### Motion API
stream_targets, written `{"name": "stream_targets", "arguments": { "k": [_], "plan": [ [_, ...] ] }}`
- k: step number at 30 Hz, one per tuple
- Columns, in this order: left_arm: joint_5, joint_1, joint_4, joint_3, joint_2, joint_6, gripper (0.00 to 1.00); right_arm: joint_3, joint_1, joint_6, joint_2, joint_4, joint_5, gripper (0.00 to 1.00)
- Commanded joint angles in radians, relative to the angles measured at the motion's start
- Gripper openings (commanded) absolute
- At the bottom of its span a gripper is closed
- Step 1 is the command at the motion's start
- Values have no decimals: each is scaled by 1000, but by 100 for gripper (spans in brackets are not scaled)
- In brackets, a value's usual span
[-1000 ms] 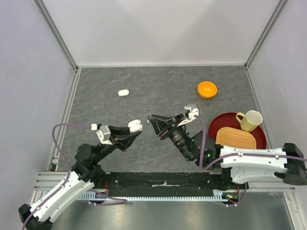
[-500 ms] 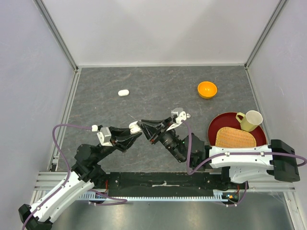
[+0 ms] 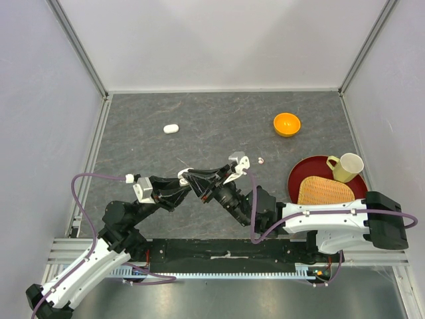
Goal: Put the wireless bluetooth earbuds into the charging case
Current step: Place the earbud in the charging case.
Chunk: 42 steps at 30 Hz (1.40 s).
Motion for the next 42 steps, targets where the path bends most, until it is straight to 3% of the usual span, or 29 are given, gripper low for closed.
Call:
{"name": "stream_targets", "arguments": {
  "k": [1,28,42],
  "plan": [
    [6,1,40,17,-5,25,2,45,10,-6,19,51,-21,0],
    [-1,3,40,27,-27,11,2,29,21,-65,78,85,57,0],
    [-37,1,37,28,-39,7,2,39,62,-133,70,-15,111,0]
  ]
}}
